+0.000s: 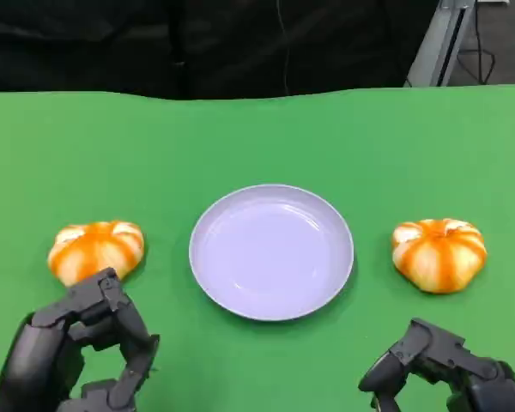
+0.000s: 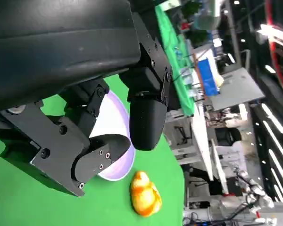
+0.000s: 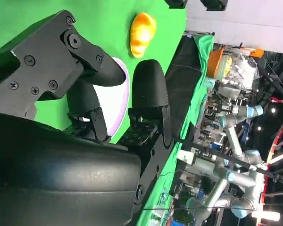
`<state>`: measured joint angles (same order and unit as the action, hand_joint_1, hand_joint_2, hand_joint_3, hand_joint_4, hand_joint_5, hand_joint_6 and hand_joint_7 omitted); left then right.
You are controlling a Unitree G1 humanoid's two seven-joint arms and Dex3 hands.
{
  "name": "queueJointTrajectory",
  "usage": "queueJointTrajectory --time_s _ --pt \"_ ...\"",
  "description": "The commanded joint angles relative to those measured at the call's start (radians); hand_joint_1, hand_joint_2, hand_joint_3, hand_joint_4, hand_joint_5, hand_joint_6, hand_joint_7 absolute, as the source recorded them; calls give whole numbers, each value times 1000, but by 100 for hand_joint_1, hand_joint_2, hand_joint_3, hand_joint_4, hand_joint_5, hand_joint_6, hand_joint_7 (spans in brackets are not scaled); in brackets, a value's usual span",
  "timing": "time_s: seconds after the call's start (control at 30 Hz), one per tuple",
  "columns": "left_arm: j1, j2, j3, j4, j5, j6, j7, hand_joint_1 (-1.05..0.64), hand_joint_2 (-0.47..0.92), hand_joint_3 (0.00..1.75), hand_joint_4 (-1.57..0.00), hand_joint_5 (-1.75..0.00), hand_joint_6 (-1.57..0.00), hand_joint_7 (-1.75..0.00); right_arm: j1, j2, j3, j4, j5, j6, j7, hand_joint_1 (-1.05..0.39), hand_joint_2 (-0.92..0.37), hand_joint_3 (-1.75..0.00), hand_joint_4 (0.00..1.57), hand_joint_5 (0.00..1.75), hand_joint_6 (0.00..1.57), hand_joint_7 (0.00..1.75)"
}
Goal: Grasp the bread from the table and place it into the plate.
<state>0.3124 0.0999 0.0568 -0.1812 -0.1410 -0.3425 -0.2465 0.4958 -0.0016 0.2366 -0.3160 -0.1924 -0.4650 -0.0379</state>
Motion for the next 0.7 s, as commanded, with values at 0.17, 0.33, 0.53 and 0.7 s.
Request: queueJointTrajectory --time_s 0.17,0.33,0.53,0.7 --pt "-93 97 45 11 177 59 51 -10 64 77 -48 -119 -54 -81 -7 2 0 6 -3 2 -9 -11 -37 -126 69 159 76 133" --pt "-165 237 31 -18 463 175 69 -29 90 14 -22 -74 -50 -16 -13 2 2 15 7 8 -6 -10 -38 -125 70 160 76 134" --pt "-264 341 -24 44 667 241 79 -47 91 4 -10 -37 -31 0 -12 0 1 12 11 18 -4 -9 -37 -125 69 161 76 134" --pt "-378 381 -126 192 848 231 171 -50 92 3 -6 -31 -26 0 -21 -8 -6 32 19 4 -1 -9 -38 -124 69 160 76 134"
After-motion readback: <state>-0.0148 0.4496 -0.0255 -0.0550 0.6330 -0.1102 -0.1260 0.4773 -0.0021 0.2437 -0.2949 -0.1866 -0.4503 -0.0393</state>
